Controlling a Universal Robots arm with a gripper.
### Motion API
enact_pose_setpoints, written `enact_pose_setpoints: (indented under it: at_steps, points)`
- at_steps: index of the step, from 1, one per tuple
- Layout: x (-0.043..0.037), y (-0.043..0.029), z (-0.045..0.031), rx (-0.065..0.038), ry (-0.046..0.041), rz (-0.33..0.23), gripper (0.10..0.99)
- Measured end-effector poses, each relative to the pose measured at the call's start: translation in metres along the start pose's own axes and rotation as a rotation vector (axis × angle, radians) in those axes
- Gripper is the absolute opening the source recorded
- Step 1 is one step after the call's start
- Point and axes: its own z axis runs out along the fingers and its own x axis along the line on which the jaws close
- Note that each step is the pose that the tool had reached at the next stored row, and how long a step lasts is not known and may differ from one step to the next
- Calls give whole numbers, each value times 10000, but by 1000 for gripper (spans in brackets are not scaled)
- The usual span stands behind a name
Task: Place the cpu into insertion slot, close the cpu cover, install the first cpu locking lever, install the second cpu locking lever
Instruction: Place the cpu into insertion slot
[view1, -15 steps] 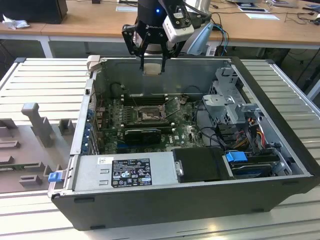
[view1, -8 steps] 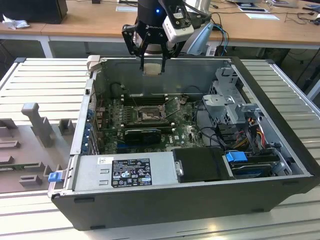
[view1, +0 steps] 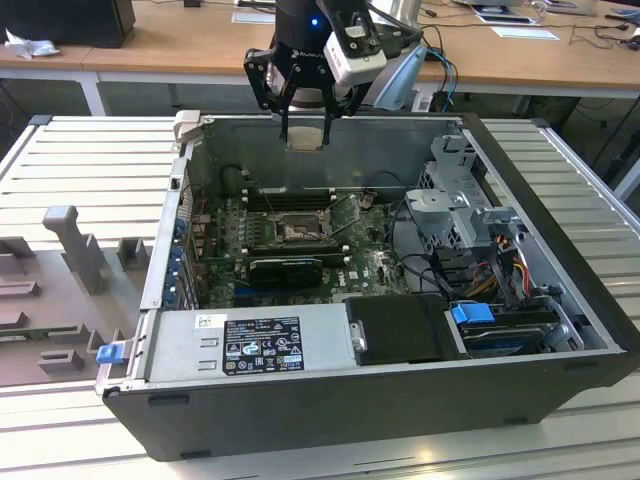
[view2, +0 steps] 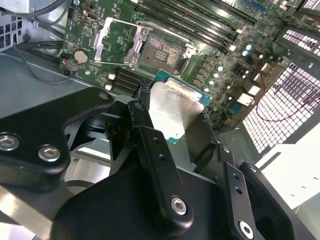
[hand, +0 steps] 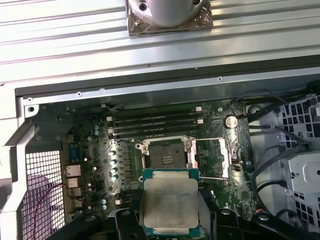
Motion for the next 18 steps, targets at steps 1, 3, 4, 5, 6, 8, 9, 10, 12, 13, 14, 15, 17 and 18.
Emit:
enact_pose_setpoints:
  at_steps: [1,3,4,5,6,8,9,10,12,13,14,15,17,18]
  points:
    - [0,0,0,-1,-5,56,529]
    - [0,0,0,-3,-14,156,529]
    - [0,0,0,-3,-16,181,529]
    - [0,0,0,-4,-19,207,529]
    - [0,0,0,-5,-22,247,529]
    - [0,0,1,-7,-32,351,529]
    - [0,0,1,-8,-37,419,529]
    - [0,0,1,-9,-43,474,529]
    - [0,0,1,-11,-51,567,529]
    - [0,0,1,-11,-54,597,529]
    - [0,0,1,-12,-56,629,529]
    - [0,0,1,-13,-60,663,529]
    - [0,0,2,-14,-68,757,529]
    - [0,0,2,-15,-70,786,529]
